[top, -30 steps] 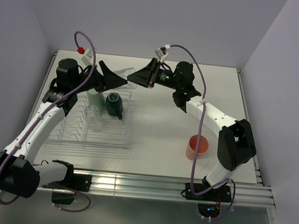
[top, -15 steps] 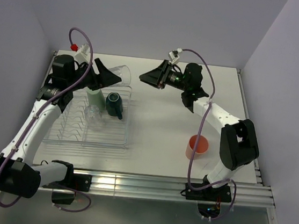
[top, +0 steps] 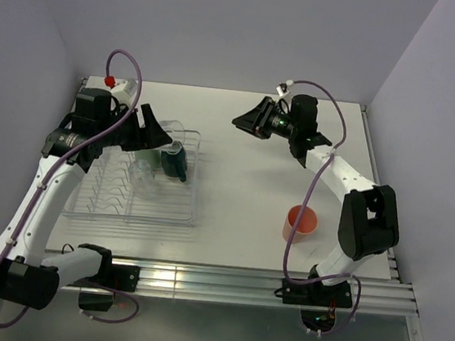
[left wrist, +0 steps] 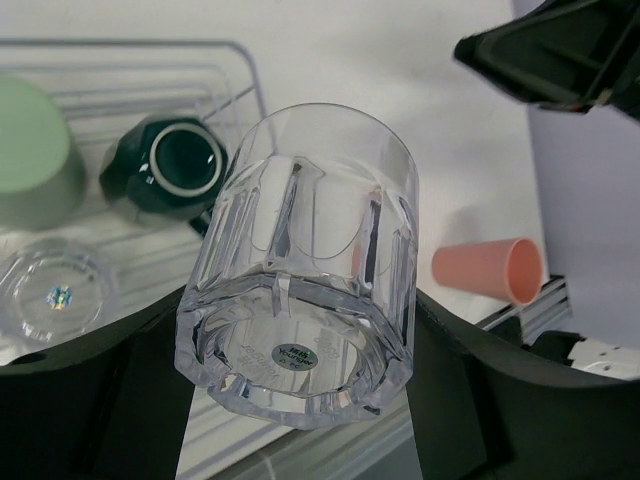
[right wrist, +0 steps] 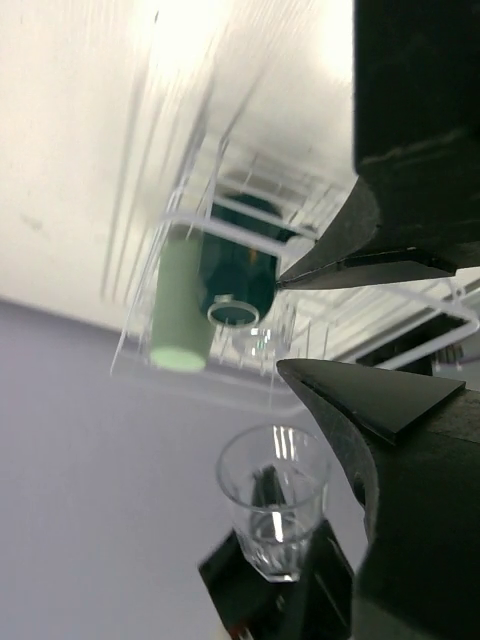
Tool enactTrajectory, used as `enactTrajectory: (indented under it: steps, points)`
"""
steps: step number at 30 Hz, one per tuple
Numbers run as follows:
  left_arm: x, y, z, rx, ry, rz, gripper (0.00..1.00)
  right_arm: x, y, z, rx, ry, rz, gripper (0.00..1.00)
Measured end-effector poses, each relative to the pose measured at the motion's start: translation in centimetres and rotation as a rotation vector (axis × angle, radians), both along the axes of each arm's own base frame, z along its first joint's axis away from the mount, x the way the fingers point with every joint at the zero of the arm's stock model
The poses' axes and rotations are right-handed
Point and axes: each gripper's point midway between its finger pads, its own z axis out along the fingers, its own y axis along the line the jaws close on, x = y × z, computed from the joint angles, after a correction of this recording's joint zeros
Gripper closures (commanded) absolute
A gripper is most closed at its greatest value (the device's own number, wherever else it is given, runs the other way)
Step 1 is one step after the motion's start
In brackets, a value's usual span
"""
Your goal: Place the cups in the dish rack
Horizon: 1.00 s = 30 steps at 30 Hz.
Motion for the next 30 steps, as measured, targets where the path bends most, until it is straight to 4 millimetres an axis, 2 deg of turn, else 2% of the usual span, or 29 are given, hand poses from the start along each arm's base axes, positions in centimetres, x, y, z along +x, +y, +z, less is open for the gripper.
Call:
enactTrajectory:
  steps: [6, 16, 21, 30]
  points:
    - [-2.0, 0.3, -2.8, 0.123, 0.094, 0.002, 1.0, 0.8, -1.5, -1.5, -0.133, -0.002, -0.073, 0.58]
    - [-4.6, 0.0, -7.2, 0.351, 0.214, -0.004, 1.0, 0.8, -2.6, -2.8, -0.216, 0.012, -0.112, 0.59]
    - [-4.8, 0.1, -10.0, 0.445, 0.274, -0.006, 1.0, 0.8, -2.9, -3.3, -0.237, 0.018, -0.122, 0.58]
    - [-4.0, 0.4, -13.1, 0.515, 0.338, 0.012, 1.0, 0.9, -3.3, -3.9, -0.271, 0.024, -0.138, 0.59]
